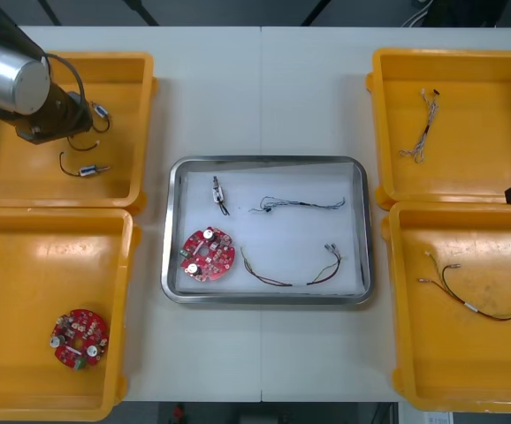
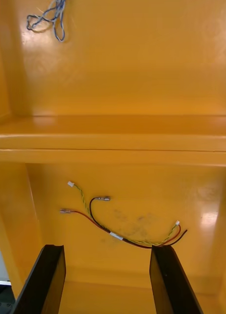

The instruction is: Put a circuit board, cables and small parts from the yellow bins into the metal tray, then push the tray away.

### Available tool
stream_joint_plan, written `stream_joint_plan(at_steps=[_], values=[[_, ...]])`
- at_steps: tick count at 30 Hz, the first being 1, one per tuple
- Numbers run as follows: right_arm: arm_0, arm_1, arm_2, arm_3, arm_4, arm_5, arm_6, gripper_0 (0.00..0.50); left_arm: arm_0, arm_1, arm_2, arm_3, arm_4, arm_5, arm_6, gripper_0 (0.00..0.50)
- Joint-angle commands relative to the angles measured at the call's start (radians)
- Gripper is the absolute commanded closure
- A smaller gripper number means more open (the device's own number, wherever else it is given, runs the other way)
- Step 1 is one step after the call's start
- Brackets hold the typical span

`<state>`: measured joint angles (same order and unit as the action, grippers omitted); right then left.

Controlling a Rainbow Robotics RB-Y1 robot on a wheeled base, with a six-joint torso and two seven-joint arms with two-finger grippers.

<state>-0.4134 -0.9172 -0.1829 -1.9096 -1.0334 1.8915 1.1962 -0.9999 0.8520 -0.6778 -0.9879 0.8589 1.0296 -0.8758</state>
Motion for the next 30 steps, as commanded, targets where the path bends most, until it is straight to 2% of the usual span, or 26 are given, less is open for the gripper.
stream_joint_plan(at_steps=[1,7,13,21,30], values=[[0.036,-0.043,-0.029,-0.029,0.015,-0.014,-0.007,0.000,-0.092,0.036,0.009,-0.041,-0.003,0.093,-0.106,0.500],[0.058,-0.043,-0.029,-0.029,0.023,-0.014,-0.004,0.000,-0.095,0.068,0.107,-0.100,0.006,0.245,-0.193,0.500],[0.074,-0.043,-0.029,-0.029,0.049,-0.026,0.000,0.000,-0.095,0.105,0.216,-0.160,0.071,0.392,-0.256,0.500],[0.094,-0.043,-0.029,-0.029,0.050,-0.069,0.009,0.000,-0.095,0.122,0.334,-0.275,0.114,0.596,-0.244,0.500],[0.096,-0.043,-0.029,-0.029,0.050,-0.069,0.023,0.000,-0.108,0.145,0.385,-0.350,0.175,0.713,-0.216,0.500]])
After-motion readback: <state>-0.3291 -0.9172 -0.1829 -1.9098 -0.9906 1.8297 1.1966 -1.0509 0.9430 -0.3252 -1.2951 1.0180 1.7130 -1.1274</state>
